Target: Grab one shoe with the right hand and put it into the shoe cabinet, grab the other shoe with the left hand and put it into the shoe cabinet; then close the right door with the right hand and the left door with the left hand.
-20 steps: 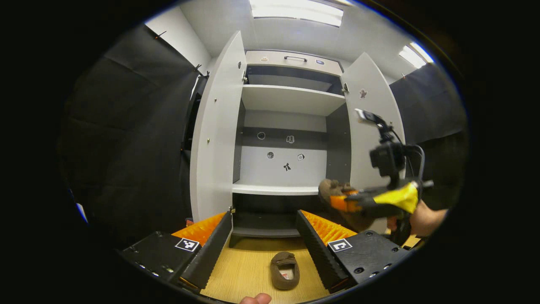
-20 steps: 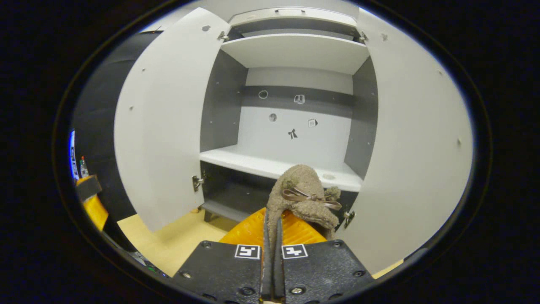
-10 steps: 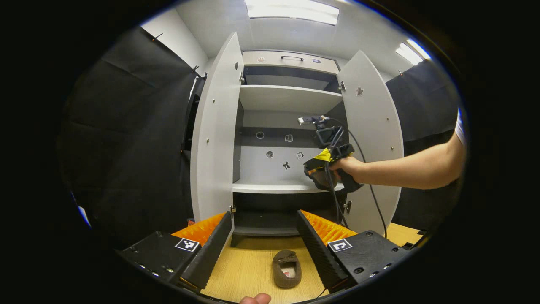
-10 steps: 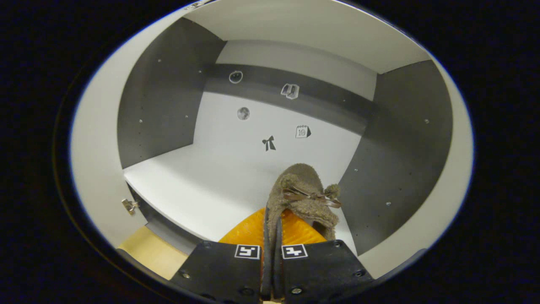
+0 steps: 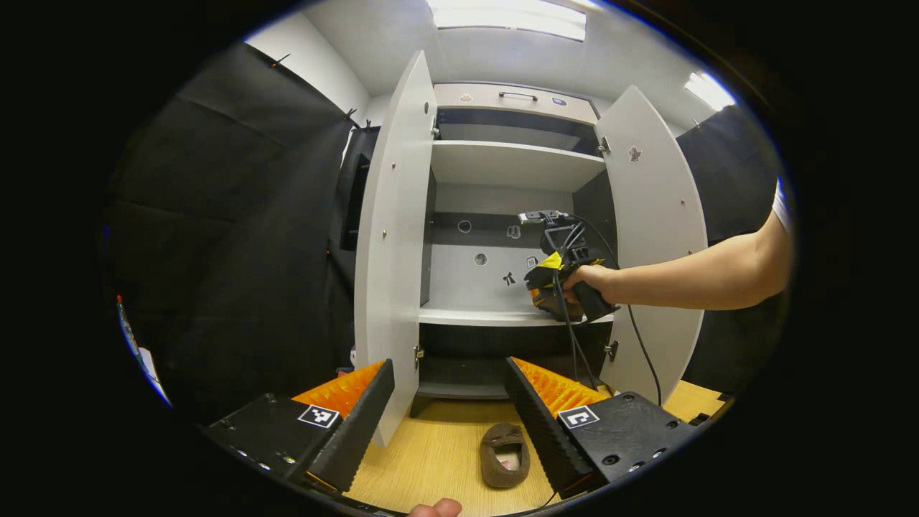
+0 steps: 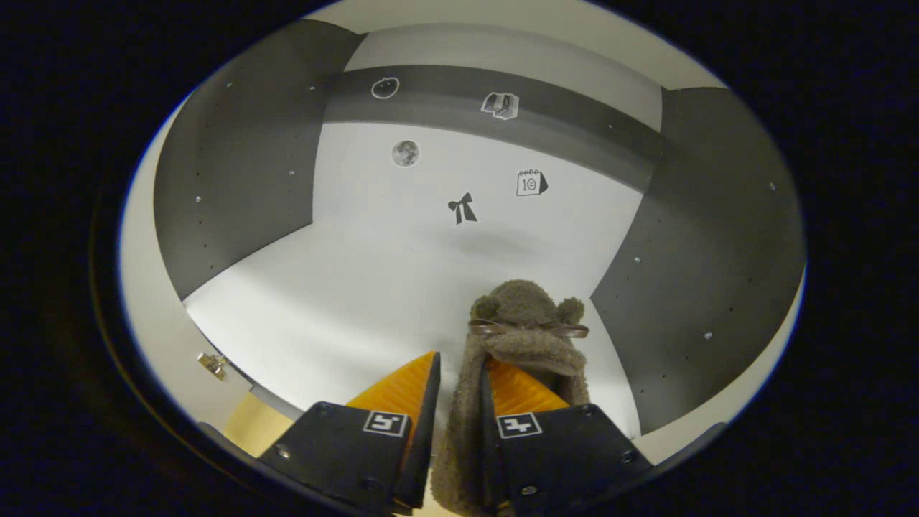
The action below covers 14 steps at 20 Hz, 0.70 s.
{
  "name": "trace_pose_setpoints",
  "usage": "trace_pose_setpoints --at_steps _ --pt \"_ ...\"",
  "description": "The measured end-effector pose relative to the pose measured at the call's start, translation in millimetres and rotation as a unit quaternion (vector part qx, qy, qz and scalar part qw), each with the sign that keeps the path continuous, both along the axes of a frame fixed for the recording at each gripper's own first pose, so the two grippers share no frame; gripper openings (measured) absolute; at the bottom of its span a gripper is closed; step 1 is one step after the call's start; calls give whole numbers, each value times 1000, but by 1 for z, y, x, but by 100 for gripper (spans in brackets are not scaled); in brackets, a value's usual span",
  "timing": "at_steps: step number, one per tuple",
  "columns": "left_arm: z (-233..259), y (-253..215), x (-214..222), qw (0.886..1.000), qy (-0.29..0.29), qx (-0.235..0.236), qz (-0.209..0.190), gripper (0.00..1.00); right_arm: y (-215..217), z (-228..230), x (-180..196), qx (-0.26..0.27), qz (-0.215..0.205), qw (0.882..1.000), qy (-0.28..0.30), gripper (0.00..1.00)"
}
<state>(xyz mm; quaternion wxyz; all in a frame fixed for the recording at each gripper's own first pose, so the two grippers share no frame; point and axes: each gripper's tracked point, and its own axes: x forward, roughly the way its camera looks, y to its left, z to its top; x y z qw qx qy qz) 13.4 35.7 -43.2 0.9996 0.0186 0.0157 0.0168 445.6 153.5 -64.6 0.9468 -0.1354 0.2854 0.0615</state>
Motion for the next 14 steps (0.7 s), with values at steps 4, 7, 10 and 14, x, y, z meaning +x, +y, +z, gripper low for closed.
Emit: trace_pose_setpoints --at_steps 4,7,10,14 --pt "3 -3 -2 1000 -6 -3 -5 95 -5 24 -14 -17 11 1000 -24 39" --pt "3 -9 -1 1000 -8 -5 -15 95 -11 54 -37 12 13 998 -55 39" --pt "1 -16 0 1000 -6 -9 -26 95 -16 90 -67 22 32 994 -101 52" --pt "2 -26 3 999 -10 -16 -41 95 -12 113 -129 78 52 984 -150 60"
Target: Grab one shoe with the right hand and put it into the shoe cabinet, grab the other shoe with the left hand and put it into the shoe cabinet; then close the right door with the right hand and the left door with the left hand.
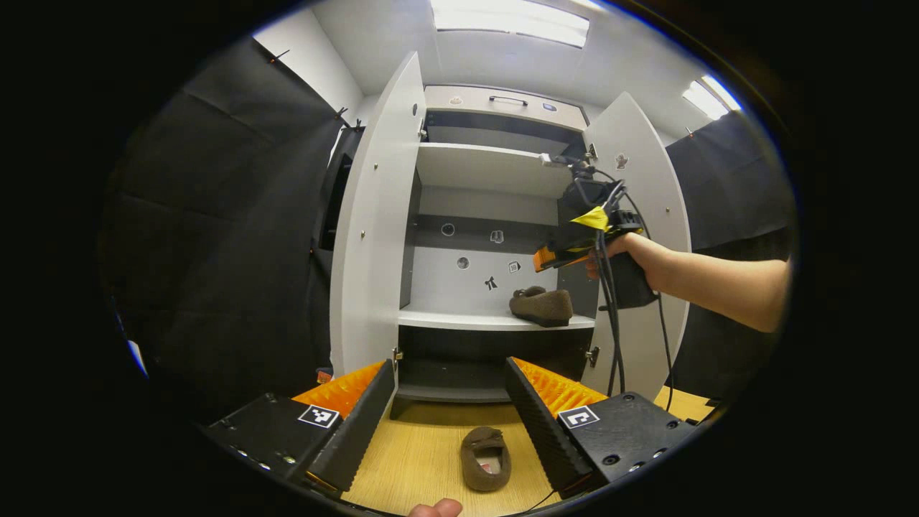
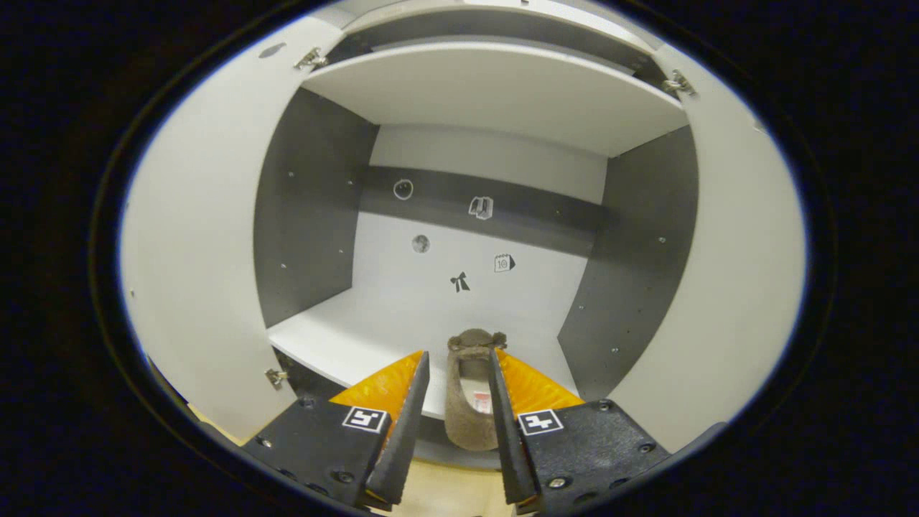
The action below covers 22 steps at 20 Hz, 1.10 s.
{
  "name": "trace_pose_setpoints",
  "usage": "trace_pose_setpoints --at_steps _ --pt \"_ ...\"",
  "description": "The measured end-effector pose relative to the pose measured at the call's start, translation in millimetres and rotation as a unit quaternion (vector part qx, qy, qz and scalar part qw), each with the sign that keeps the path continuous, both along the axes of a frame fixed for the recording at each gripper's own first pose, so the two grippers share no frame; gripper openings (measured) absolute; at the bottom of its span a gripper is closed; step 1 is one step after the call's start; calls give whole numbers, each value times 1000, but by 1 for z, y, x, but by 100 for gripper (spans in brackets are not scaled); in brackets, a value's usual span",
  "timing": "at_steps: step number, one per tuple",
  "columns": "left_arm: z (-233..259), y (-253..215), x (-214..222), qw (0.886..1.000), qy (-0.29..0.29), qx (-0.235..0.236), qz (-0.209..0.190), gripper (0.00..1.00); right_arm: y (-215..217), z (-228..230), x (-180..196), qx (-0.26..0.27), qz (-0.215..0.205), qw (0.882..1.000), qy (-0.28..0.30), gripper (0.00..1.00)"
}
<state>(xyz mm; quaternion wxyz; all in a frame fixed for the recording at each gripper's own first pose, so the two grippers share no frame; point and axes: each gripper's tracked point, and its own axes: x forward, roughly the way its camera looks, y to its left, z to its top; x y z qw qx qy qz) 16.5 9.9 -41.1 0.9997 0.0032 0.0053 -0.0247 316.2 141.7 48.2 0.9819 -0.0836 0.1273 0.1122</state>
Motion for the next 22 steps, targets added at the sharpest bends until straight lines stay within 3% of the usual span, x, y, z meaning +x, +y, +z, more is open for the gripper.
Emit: trace_pose_setpoints --at_steps 2,3,7,12,19,22 --pt "0 -4 3 1000 -1 0 -6 95 -2 -1 -34 31 6 999 -29 63" --pt "-1 -6 3 1000 0 2 -8 95 -7 -4 -51 38 3 998 -44 56" --pt "-3 -8 2 1000 1 2 -11 95 -20 -36 -116 48 4 995 -86 65" --pt "-9 -14 -4 1000 4 12 -18 95 -38 -86 -177 72 -7 995 -71 66" --pt "-37 -31 -11 998 37 27 -36 95 -72 -139 -244 73 -56 992 -85 73" --pt "-53 -39 -14 996 63 29 -47 95 -83 -155 -259 85 -71 992 -64 85"
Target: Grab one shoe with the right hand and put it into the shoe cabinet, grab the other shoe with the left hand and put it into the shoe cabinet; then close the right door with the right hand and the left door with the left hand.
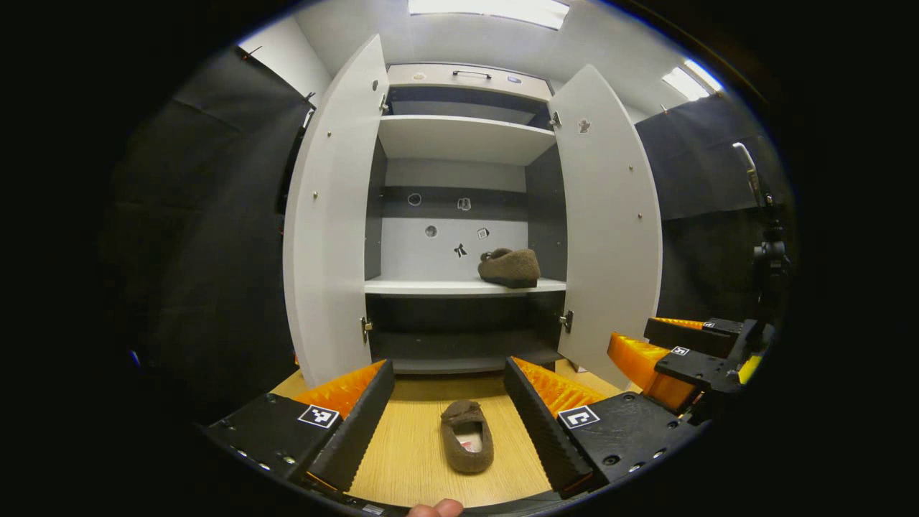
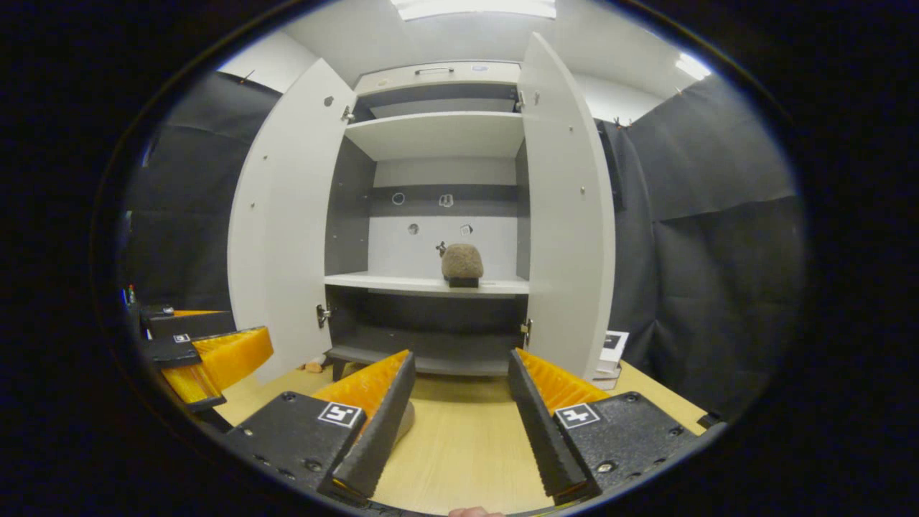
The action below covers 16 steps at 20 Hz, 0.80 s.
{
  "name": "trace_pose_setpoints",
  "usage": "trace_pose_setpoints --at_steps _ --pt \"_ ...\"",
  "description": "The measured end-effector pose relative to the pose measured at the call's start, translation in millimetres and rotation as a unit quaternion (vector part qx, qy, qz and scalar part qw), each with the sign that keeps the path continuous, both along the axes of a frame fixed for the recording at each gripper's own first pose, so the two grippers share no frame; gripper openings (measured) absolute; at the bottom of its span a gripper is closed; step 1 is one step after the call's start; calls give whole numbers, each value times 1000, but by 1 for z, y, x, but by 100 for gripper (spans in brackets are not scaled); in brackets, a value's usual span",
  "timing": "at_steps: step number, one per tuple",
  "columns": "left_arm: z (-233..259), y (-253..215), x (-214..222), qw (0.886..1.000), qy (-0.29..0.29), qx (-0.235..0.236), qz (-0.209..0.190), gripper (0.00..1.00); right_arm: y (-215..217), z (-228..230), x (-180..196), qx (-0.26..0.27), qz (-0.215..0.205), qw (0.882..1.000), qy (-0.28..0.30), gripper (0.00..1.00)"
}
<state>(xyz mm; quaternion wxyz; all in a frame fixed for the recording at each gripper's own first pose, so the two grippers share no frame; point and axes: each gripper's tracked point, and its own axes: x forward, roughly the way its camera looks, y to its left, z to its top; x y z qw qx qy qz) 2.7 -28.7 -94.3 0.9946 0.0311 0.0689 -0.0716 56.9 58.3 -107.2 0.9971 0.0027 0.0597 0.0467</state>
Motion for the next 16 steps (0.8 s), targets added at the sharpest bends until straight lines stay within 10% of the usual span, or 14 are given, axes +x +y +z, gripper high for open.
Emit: trace_pose_setpoints --at_steps 9,16 --pt "-64 -3 46 993 110 -13 -34 95 -21 -6 -24 13 -16 1000 16 89" --pt "-204 25 100 959 281 -47 7 95 -26 -1 -24 -1 -18 1000 13 89"
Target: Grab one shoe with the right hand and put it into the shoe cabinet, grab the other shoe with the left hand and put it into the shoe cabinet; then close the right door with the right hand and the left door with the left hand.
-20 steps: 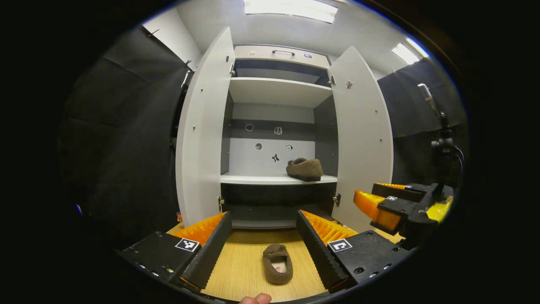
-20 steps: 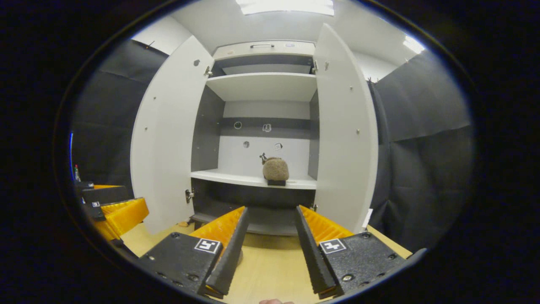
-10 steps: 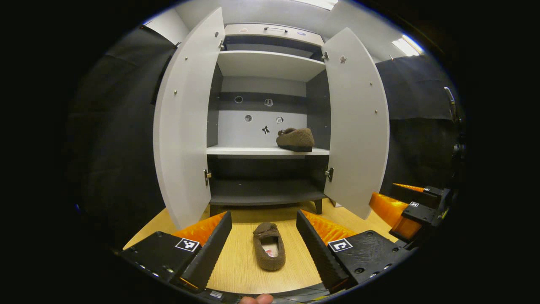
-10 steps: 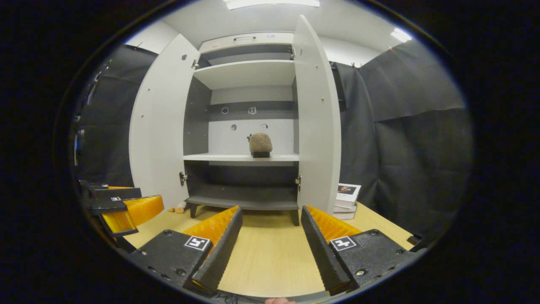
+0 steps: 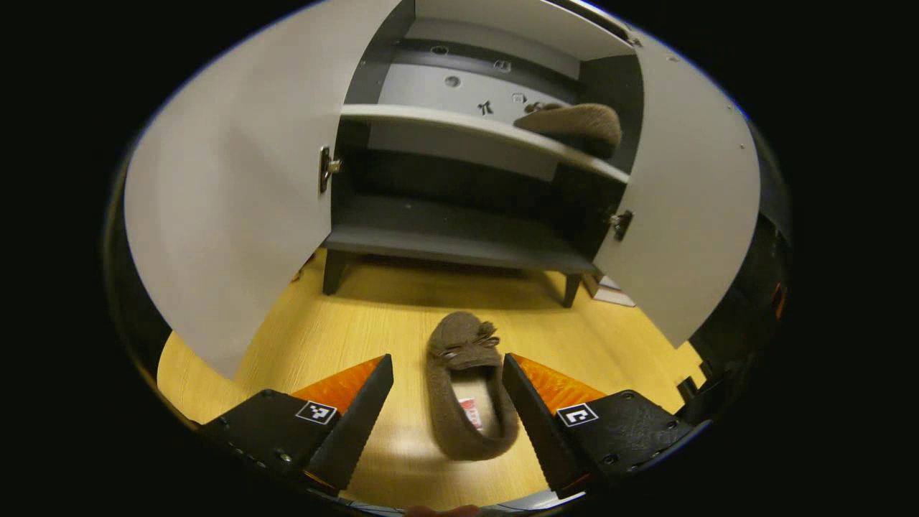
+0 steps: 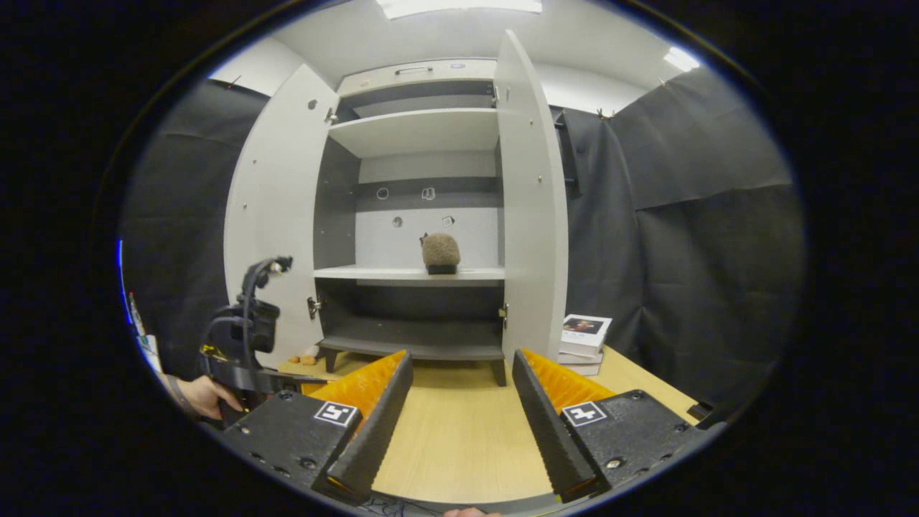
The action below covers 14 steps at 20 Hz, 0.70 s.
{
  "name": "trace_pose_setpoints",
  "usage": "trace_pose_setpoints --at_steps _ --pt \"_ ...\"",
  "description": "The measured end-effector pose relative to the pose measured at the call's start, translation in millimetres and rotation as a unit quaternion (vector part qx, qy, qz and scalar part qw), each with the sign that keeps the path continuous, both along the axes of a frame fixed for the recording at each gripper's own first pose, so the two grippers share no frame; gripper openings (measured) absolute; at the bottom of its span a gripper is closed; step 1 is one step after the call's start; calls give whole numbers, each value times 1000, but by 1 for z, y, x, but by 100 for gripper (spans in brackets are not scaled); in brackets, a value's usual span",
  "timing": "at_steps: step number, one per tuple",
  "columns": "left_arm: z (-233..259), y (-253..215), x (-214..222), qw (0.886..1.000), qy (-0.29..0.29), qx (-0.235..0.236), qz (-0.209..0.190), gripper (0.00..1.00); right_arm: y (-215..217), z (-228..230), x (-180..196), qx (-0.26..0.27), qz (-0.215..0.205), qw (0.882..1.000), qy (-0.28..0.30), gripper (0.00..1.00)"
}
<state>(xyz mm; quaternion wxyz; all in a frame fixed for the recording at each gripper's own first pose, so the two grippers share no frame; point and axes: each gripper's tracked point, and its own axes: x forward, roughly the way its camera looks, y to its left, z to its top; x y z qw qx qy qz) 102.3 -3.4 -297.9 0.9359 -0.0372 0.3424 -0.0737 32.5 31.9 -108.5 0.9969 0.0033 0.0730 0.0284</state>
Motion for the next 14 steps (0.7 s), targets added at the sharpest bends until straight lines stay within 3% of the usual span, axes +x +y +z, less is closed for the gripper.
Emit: trace_pose_setpoints --at_steps 5,8,13,14 --pt "-61 6 4 998 58 14 -5 95 -10 -4 2 -17 -11 1000 9 89" --pt "-77 -4 10 997 71 -9 -13 93 -13 -10 3 -25 -14 999 21 89" --pt "-84 -13 18 997 58 -40 2 70 -11 -14 5 -32 -11 999 31 89" --pt "-82 -17 19 998 52 -47 3 57 -10 -14 6 -34 -10 999 32 89"
